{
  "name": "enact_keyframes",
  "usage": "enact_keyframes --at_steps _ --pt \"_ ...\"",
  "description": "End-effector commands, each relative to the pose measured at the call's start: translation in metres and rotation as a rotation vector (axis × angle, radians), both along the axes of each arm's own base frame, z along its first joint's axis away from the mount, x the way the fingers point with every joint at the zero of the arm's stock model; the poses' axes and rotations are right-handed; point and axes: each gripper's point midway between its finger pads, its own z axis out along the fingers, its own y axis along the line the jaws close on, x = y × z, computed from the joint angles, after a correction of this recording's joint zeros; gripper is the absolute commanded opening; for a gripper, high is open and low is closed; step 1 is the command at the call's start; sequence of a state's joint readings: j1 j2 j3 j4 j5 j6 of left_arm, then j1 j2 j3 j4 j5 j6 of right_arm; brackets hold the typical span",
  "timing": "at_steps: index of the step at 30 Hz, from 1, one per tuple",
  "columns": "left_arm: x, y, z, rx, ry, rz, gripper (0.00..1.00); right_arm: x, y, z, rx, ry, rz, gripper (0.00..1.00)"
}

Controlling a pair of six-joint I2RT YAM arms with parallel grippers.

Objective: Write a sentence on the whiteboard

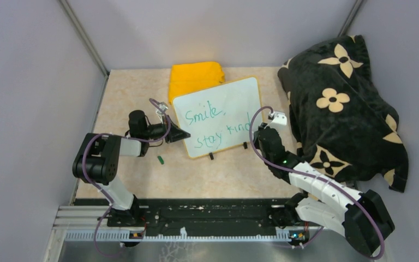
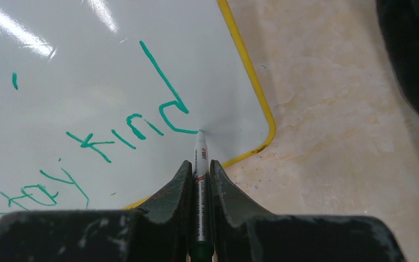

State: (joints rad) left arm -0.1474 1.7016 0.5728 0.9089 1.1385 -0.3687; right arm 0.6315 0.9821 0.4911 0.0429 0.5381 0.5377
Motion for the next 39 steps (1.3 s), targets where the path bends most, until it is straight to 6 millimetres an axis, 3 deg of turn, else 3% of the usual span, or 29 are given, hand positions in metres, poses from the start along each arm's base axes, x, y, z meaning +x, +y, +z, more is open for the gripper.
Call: enact_keyframes --at_steps 1,22,26,33,39 --pt "0.004 0.003 -0.021 0.048 0.053 0.049 0.00 0.009 -0.012 0.022 0.017 -0.056 -0.076 0.00" --pt "0.003 0.002 -0.021 0.049 0.051 0.046 0.00 0.029 0.003 0.054 0.043 -0.118 -0.053 0.00" --pt "0.003 0.001 -0.022 0.051 0.053 0.046 0.00 0.023 0.000 0.060 0.050 -0.121 -0.049 0.00" --pt "0.003 0.001 -0.022 0.053 0.052 0.047 0.00 0.005 0.002 0.091 0.067 -0.186 0.017 0.00" --pt "0.003 0.002 -0.023 0.054 0.053 0.048 0.00 -0.006 0.026 0.112 0.072 -0.255 0.126 0.00"
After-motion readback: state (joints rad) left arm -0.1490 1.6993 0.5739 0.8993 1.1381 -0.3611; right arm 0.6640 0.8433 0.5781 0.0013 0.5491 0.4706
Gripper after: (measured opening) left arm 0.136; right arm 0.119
